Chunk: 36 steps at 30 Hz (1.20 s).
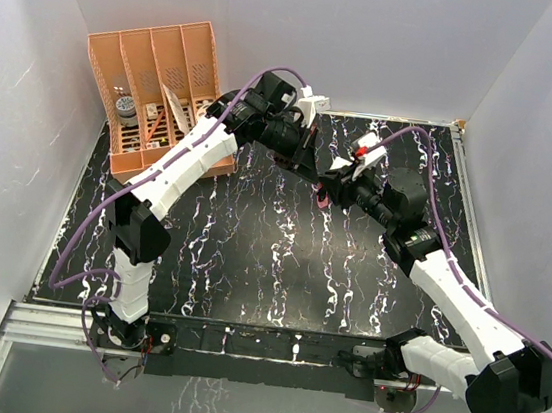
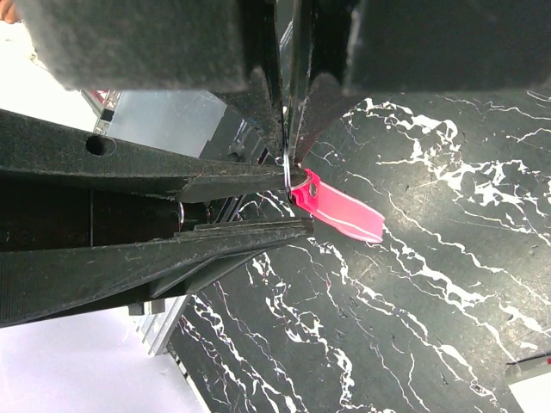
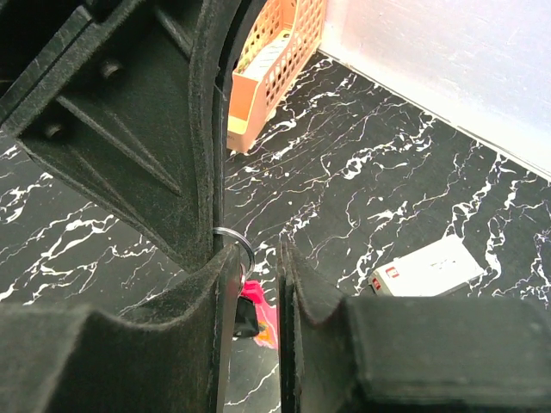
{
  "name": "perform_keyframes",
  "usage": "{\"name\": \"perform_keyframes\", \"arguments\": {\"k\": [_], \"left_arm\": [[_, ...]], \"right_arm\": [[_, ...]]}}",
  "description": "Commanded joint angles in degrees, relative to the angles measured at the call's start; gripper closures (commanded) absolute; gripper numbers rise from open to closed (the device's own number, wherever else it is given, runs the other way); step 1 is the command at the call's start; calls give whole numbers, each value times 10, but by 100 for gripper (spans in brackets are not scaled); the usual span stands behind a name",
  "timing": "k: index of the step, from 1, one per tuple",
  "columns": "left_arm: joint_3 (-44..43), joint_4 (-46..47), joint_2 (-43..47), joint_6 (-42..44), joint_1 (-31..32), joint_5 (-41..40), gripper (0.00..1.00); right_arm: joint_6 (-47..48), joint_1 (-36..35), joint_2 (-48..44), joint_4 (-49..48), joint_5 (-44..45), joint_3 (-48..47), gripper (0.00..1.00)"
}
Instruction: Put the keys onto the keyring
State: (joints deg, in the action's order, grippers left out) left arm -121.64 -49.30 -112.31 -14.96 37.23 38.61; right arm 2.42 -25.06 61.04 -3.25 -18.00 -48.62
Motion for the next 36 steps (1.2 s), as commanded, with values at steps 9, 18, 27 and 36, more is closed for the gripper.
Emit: {"name": "perform_keyframes", "arguments": {"k": [9,18,27,36], "left_arm": [[12,-1,43,10,-1,24,100],[179,246,157,-52,-1,-33,54],[378,489,324,-105,0,-160,42],[493,641,379,-108,-1,-216,42]], "right_arm": [[-12,0,3,-46,3,-26,100],[-43,0,-8,-83,27,-8,100],[-66,0,-35,-66,67,-24,100],[-122,1,-52,-72,74,-49,100]]}}
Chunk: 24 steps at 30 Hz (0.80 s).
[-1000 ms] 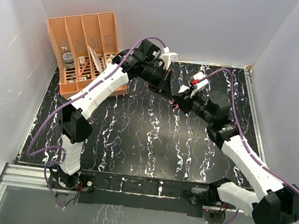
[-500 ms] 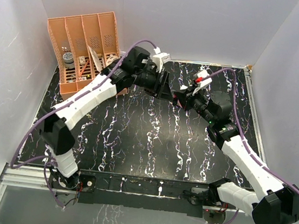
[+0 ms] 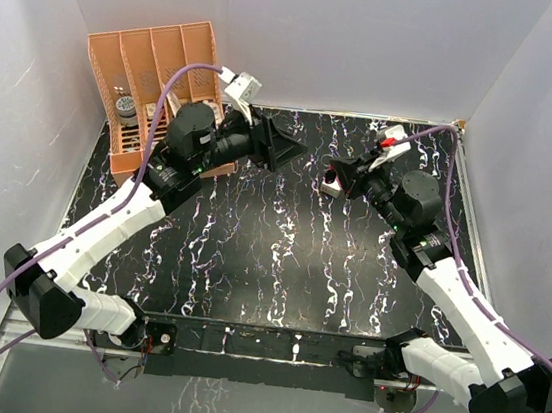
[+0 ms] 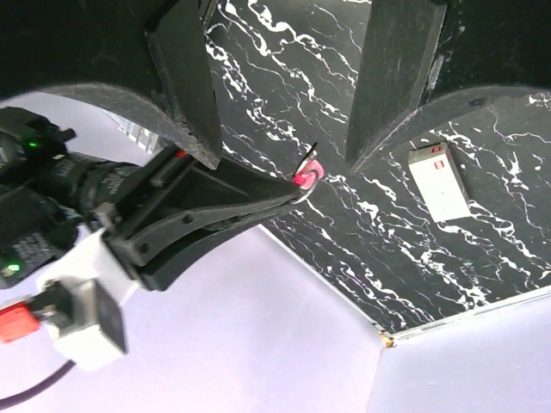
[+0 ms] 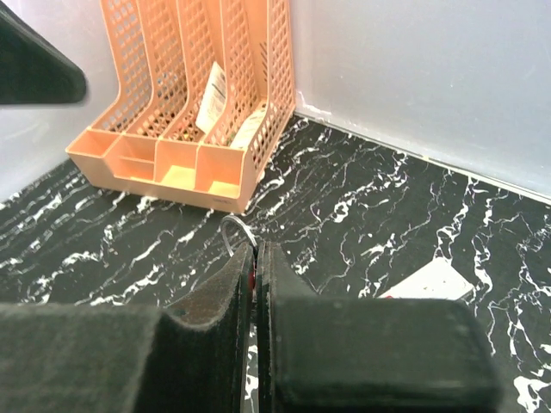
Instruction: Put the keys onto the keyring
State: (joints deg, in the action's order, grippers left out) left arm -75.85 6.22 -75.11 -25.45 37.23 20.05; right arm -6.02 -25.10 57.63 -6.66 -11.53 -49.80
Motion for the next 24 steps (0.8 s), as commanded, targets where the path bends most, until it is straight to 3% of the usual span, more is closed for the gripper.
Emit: {"name": "perform_keyframes", "arguments": {"k": [1,7,17,24], "left_arm": [[45,95,10,-5,-1,-33,43],[108,161,34,5,-1,-28,51],[166,248,58,1,0,-18,51],[190,299,54,-17,-1,-3,57]], "right_arm": [[-49,1,-20,-43,5,-35,100],[-90,1,-15,-60,-16,-33,100],[-114,1,4,-109,-79,-23,100],[-117,1,-14,-142,-125,-3,100]]}}
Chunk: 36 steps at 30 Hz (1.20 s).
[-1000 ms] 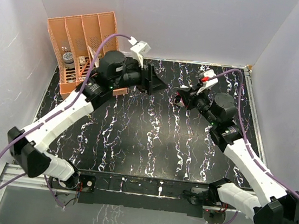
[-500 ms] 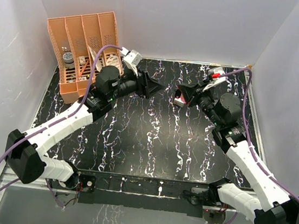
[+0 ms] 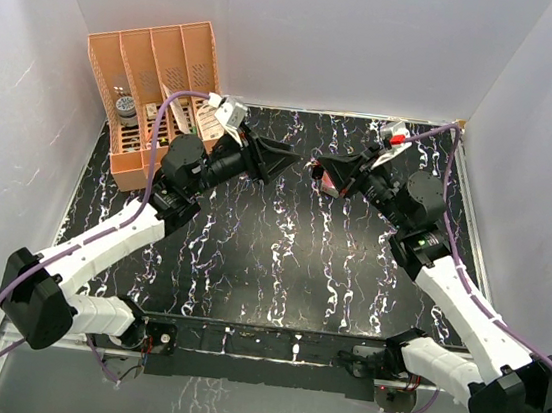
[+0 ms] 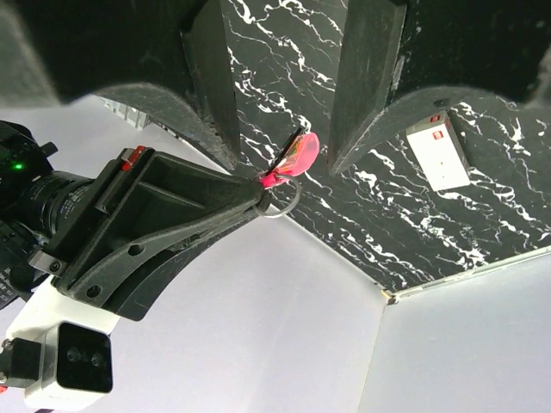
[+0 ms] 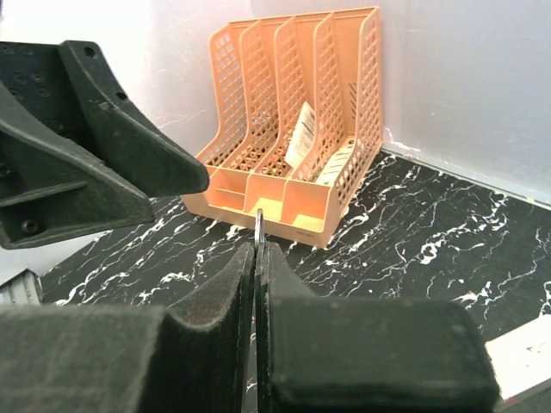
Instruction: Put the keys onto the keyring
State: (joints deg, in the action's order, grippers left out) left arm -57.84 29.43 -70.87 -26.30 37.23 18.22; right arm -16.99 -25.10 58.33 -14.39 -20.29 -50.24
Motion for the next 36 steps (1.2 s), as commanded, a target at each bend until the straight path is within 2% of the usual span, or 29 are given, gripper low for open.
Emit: {"name": "perform_keyframes", "arguments": {"k": [1,5,13,31,36], "left_arm": [[17,80,9,-12,0,21,57],[34,143,-3,-37,-2,49,60],[25,165,-33,-57,-3,79,67],[7,203,-67,-84,-4,90,69],[4,211,-72,-89,-3,101,80]], "right_arm": [[-7,1,-22,-64,-44,1,100],[-7,1,-21,-64,-61,-2,100],[-7,1,-20,-64,-68,-5,100],[-11,1,-12,-68,-74,-6,100],[-12,1,-11,-68,-75,-6,100]]}}
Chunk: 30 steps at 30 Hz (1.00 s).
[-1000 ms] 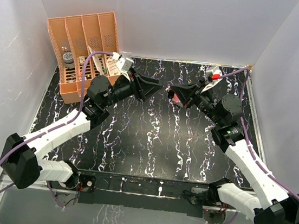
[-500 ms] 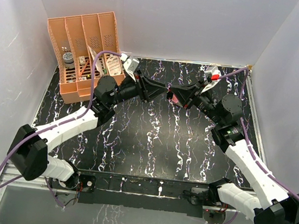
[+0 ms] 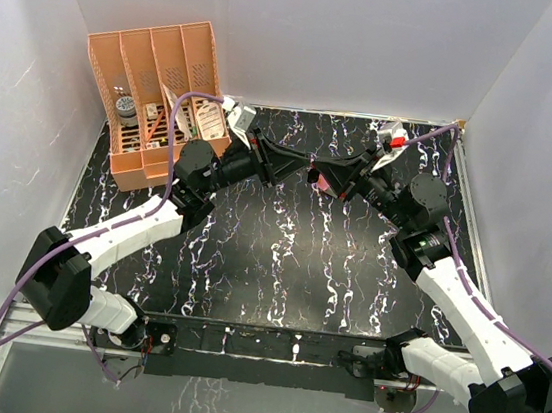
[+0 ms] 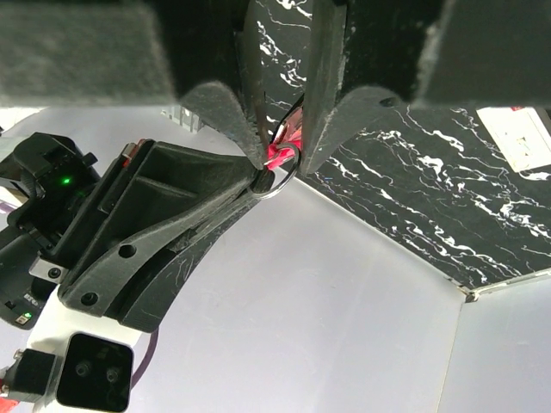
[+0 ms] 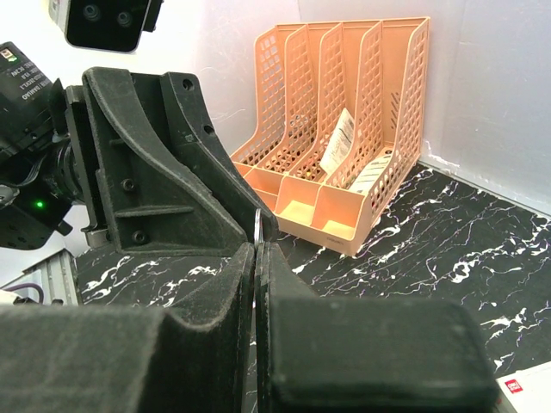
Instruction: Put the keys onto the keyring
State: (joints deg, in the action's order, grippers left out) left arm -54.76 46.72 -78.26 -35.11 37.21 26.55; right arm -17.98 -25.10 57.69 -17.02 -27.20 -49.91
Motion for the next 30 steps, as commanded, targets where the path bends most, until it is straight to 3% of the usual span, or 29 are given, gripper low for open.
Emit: {"name": "perform_keyframes", "arguments": {"k": [1,4,13,17,23,27,30], "left_arm": [[-30,39,1,-3,-4,22,83],[-33,43,1,-7,-4,30,88],[-37,54,-18,-17,-3,39,88],[-38,53,-17,-19,-4,40,100],[-44,28,-6,-17,-4,35,100],[-70,-62,-4,1,-3,10,100],[-96,-141,-4,14,-3,-18,100]], "right_arm": [[-2,1,-4,-43,-6,-10,100],[-4,1,-4,-43,-6,-10,100],[-5,1,0,-45,-9,-9,100],[-4,1,-1,-44,-5,-8,100],[1,1,1,-20,25,-15,100],[6,1,-4,-11,58,-16,75],[19,1,-12,-2,80,-17,68]]}}
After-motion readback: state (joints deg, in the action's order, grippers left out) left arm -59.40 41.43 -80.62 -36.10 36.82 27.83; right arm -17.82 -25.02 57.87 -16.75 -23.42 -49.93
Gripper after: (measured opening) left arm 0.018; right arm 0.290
